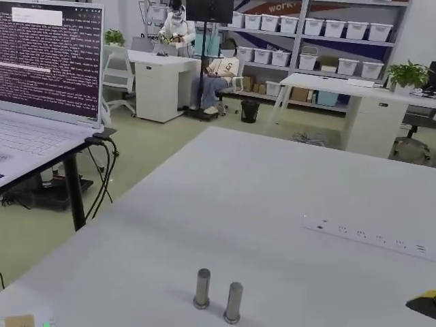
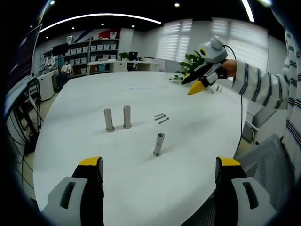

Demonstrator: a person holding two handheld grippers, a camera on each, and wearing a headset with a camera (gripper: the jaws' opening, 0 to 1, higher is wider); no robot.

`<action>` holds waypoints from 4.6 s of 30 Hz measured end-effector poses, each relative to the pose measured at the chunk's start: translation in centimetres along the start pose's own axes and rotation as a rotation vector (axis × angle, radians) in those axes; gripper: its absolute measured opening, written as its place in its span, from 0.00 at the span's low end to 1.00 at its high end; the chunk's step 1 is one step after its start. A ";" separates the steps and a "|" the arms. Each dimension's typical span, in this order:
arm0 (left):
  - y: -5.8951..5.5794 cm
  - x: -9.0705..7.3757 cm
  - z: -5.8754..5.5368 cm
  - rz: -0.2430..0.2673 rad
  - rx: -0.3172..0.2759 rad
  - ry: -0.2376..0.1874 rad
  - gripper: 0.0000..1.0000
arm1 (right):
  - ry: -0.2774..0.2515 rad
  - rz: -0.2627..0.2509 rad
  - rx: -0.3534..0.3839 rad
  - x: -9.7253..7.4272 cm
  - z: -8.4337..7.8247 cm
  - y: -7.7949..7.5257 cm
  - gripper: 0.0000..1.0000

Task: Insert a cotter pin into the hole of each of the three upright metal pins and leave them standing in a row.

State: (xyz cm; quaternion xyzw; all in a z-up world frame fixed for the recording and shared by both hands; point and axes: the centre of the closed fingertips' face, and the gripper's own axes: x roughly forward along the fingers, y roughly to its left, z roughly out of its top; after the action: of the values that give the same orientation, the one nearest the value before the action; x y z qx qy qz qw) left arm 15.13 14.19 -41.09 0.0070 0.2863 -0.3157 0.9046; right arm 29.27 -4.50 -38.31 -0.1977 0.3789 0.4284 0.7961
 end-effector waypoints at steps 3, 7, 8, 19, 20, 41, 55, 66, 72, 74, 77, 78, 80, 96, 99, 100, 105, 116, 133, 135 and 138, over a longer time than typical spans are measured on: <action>0.1 -0.1 0.2 0.008 0.003 -0.013 0.99 | -0.009 0.055 0.023 0.6 0.3 0.3 0.46; -0.2 -0.1 0.5 -0.001 0.006 -0.018 0.99 | 0.055 0.040 -0.059 1.5 -0.4 -0.4 0.42; -0.3 -0.1 0.6 -0.003 0.007 -0.020 0.99 | 0.066 0.042 -0.065 2.0 -0.6 -0.4 0.42; -0.2 -0.5 0.7 0.005 -0.011 -0.034 0.99 | 0.164 0.071 -0.151 5.8 -2.1 -1.4 0.22; -0.2 -0.5 0.6 0.006 -0.012 -0.033 0.99 | 0.165 0.075 -0.152 6.1 -2.1 -1.5 0.20; 0.0 -0.4 -1.0 0.015 -0.064 -0.006 0.96 | 0.225 0.132 -0.232 12.2 -2.9 -1.6 0.05; -0.3 0.2 -1.3 0.001 -0.077 0.003 0.95 | 0.247 0.098 -0.243 12.4 -3.1 -2.0 0.00; -0.8 0.6 -0.9 -0.001 -0.083 -0.009 0.93 | 0.219 0.087 -0.251 12.2 -3.2 -1.9 0.00; -0.7 0.8 -0.7 -0.002 -0.087 -0.007 0.91 | 0.231 0.080 -0.256 12.3 -3.0 -2.0 0.00; -0.8 0.9 -0.4 -0.002 -0.084 -0.014 0.91 | 0.242 0.080 -0.253 12.3 -3.0 -2.1 0.00; -1.0 0.9 0.0 -0.004 -0.081 -0.024 0.91 | 0.245 0.078 -0.240 12.2 -3.0 -2.2 0.00; -1.1 0.9 0.2 -0.007 -0.085 -0.031 0.91 | 0.245 0.075 -0.237 12.2 -2.9 -2.2 0.00; -1.1 1.0 0.7 -0.010 -0.099 -0.055 0.91 | 0.242 0.075 -0.228 11.9 -2.9 -2.2 0.00; -1.7 1.2 3.5 -0.057 -0.151 -0.124 0.87 | 0.122 0.081 -0.232 7.1 -0.7 -1.6 0.00; -1.5 1.1 4.2 -0.059 -0.160 -0.142 0.85 | 0.087 0.079 -0.238 6.0 0.0 -1.1 0.00; -1.4 1.1 4.4 -0.060 -0.161 -0.145 0.85 | 0.074 0.078 -0.246 5.6 0.4 -0.7 0.00; -1.3 1.4 4.8 -0.066 -0.151 -0.141 0.83 | 0.030 0.078 -0.265 4.4 1.2 0.1 0.00; -1.3 2.5 5.7 -0.095 -0.159 -0.136 0.76 | -0.060 0.055 -0.341 0.6 2.5 2.1 0.00; -2.7 3.2 7.3 -0.188 -0.246 -0.174 0.66 | -0.181 0.102 -0.437 -1.5 5.9 7.5 0.00; -2.6 3.2 7.7 -0.194 -0.254 -0.182 0.65 | -0.190 0.111 -0.450 -1.6 6.2 8.1 0.00; -2.6 3.0 8.1 -0.202 -0.265 -0.192 0.64 | -0.201 0.110 -0.485 -1.7 6.5 8.7 0.00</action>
State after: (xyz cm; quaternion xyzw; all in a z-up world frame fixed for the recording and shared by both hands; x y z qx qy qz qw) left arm 19.74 8.82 -35.42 -0.1712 0.2369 -0.3636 0.8845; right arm 24.26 3.62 -32.76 -0.3183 0.1941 0.5667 0.7348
